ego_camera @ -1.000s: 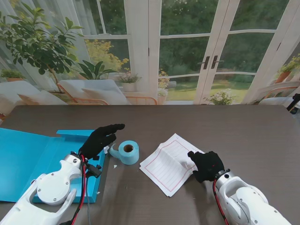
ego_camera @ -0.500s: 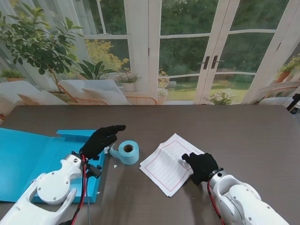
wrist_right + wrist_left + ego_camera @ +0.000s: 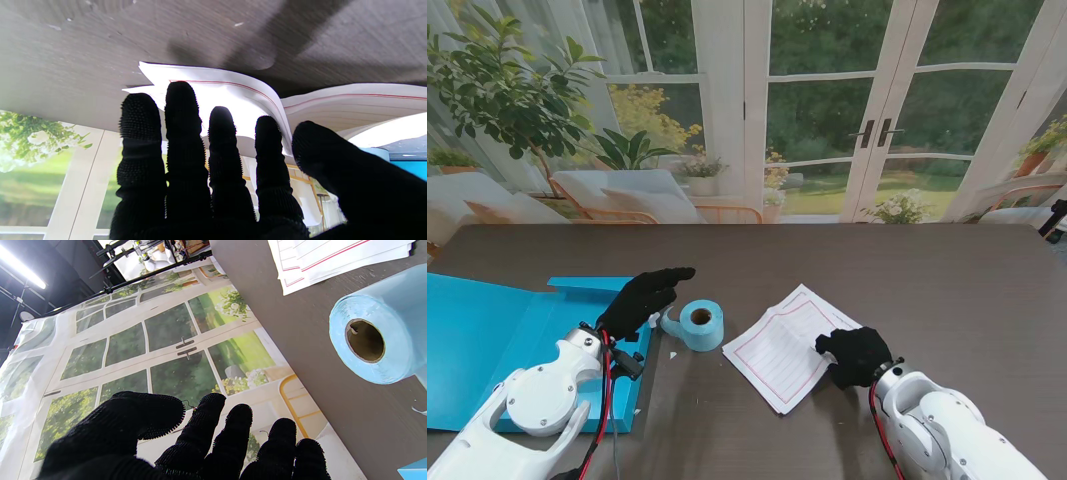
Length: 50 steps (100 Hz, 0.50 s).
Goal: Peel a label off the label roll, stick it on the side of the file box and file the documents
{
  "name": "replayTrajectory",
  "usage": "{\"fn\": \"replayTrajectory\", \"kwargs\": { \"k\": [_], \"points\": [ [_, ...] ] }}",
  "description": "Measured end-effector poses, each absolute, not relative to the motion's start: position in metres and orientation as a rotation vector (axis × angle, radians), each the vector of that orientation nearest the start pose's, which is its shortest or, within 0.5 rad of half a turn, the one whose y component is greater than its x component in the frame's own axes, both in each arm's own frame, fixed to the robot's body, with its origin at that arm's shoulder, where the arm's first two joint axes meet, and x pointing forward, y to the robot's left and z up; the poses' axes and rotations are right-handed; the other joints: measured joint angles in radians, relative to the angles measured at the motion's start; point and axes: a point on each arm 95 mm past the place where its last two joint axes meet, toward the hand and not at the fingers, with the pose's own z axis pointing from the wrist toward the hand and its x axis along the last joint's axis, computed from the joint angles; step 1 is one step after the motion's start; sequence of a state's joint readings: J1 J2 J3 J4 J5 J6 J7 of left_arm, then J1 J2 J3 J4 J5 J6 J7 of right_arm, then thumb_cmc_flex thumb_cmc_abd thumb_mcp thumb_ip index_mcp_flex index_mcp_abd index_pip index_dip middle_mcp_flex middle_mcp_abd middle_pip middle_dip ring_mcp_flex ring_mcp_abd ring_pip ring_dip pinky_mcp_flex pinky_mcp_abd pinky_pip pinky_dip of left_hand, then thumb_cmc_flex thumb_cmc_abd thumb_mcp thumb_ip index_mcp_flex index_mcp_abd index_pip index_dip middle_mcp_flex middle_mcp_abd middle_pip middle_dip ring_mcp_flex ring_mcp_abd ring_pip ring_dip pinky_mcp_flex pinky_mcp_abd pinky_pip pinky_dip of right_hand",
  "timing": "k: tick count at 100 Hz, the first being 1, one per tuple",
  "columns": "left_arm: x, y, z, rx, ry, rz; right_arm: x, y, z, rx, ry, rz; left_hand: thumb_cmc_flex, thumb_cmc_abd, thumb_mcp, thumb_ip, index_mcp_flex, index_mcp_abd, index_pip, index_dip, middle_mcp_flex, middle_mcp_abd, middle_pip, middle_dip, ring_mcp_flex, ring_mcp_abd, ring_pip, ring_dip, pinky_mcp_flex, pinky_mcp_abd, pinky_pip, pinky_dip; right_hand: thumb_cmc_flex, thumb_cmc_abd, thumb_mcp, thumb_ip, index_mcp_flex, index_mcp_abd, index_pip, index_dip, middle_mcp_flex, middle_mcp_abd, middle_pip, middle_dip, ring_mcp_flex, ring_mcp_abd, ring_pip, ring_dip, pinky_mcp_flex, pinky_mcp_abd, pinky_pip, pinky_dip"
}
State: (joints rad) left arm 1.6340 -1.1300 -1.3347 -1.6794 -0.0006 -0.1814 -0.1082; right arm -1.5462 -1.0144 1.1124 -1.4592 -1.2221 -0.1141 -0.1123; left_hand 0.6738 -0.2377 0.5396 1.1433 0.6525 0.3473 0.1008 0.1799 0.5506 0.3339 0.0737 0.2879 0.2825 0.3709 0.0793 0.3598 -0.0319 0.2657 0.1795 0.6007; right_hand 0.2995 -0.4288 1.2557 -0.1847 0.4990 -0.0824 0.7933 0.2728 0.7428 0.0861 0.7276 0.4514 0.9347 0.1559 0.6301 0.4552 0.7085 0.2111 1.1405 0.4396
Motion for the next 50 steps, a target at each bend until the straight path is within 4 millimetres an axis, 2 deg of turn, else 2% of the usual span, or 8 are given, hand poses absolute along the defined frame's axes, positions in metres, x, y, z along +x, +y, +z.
{"fn": "replayTrajectory", "kwargs": {
  "k": [9,14,16,25,50],
  "points": [
    [0.3908,0.0055,-0.2926,-1.971,0.897,-2.289,0.3843,-0.0158,-0.3793,0.954,1.770,1.325,0.000,0.000,0.000,0.000,0.000,0.000,-0.001,0.000,0.000,0.000,0.000,0.000,0.000,0.000,0.000,0.000,0.000,0.000,0.000,0.000,0.048,0.015,-0.030,-0.006,0.013,0.000,-0.001,-0.023,0.021,0.000,0.000,0.000,0.017,0.000,0.001,0.005,0.000,0.000,0.000,0.000],
    [0.3908,0.0055,-0.2928,-1.973,0.900,-2.286,0.3835,-0.0167,-0.3796,0.974,1.762,1.340,0.000,0.000,0.000,0.000,0.000,0.000,-0.001,0.000,0.000,0.000,0.000,0.000,0.000,0.000,0.000,0.000,0.000,0.000,0.000,0.000,0.063,0.026,-0.035,-0.028,0.013,0.000,0.011,-0.045,0.028,0.000,0.000,0.000,0.032,0.000,0.001,0.005,0.000,0.000,0.000,0.000],
    [0.3908,0.0055,-0.2929,-1.973,0.901,-2.286,0.3832,-0.0169,-0.3797,0.977,1.761,1.346,0.000,0.000,0.000,0.000,0.000,0.000,-0.001,0.000,0.000,0.000,0.000,0.000,0.000,0.000,0.000,0.000,0.000,0.000,0.000,0.000,0.072,0.026,-0.050,-0.052,0.013,0.000,0.022,-0.056,0.046,0.000,0.013,0.000,0.032,0.000,0.001,0.005,0.000,0.000,0.000,0.000],
    [0.3908,0.0056,-0.2930,-1.972,0.902,-2.284,0.3821,-0.0166,-0.3807,0.975,1.752,1.369,0.000,0.000,0.000,0.000,0.000,0.000,-0.001,0.000,0.000,0.000,0.000,0.000,0.000,0.000,0.000,0.000,0.000,0.000,-0.001,0.000,0.097,0.025,-0.054,-0.081,0.024,0.000,0.072,-0.084,0.079,0.000,-0.002,0.000,0.044,0.000,0.005,0.007,0.000,0.000,0.000,0.000],
    [0.3908,0.0057,-0.2939,-1.984,0.910,-2.272,0.3814,-0.0157,-0.3827,1.009,1.722,1.417,-0.011,0.023,-0.002,0.000,-0.001,0.000,-0.001,0.000,-0.001,0.000,0.000,-0.001,0.000,0.000,0.000,0.000,0.000,0.000,-0.009,0.000,0.108,0.025,-0.054,-0.091,0.024,0.000,0.114,-0.102,0.110,0.000,-0.002,0.000,0.086,0.002,0.008,0.008,0.000,0.000,0.000,0.000]
  ]
}}
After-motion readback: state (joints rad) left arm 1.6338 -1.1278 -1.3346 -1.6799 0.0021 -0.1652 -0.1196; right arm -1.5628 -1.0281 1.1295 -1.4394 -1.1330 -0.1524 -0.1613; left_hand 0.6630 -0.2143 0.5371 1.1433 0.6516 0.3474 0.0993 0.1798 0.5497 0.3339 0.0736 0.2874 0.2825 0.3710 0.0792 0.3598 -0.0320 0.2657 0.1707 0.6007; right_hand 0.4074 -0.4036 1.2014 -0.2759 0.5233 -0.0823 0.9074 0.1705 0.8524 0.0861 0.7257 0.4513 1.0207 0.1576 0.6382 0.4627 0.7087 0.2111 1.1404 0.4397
